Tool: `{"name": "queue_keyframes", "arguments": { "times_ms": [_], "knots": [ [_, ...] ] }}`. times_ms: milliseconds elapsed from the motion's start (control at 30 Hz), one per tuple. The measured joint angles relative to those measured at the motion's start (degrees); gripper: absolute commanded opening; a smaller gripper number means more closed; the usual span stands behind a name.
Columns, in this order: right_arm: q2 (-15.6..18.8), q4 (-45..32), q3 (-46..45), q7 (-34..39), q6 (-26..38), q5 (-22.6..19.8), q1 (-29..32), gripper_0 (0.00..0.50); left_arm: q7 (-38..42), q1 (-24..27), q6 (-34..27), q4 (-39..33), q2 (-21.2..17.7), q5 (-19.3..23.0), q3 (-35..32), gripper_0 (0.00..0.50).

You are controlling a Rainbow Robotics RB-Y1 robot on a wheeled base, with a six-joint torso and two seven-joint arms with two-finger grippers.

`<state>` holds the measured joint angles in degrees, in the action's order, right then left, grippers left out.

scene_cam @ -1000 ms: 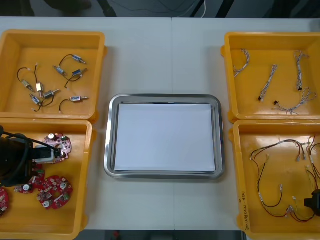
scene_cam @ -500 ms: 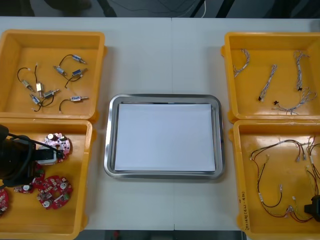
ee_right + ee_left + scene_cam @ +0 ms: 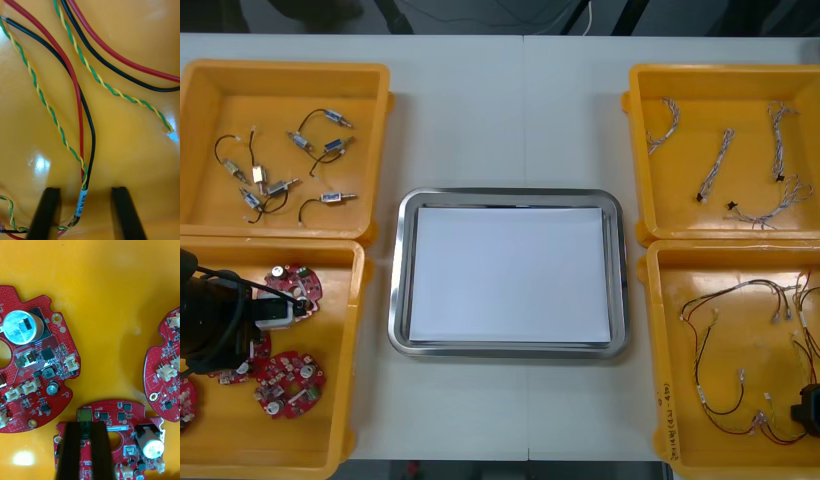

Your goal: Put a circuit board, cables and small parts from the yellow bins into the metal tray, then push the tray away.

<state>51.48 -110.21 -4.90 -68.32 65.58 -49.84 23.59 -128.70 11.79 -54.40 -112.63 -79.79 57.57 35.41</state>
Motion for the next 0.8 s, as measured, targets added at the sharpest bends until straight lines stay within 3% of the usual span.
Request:
{"name": "queue_keyframes", "arguments": {
  "times_ms": [100, 500, 800],
  "knots": [
    [0.0, 0.0, 0.0, 0.0, 0.0, 0.0, -0.1, 0.000, 0.0, 0.0, 0.0, 0.0, 0.0, 0.0, 0.0, 0.001],
    [0.4, -0.1, 0.0, 0.0, 0.4, -0.1, -0.7, 0.000, -0.1, 0.0, 0.0, 0.0, 0.0, 0.1, 0.0, 0.000],
    [1.8, -6.5, -5.5, 0.0, 11.5, -1.4, -1.0, 0.000, -1.7, 0.3, -3.3, 0.0, 0.0, 2.1, -1.4, 0.000]
  ]
}}
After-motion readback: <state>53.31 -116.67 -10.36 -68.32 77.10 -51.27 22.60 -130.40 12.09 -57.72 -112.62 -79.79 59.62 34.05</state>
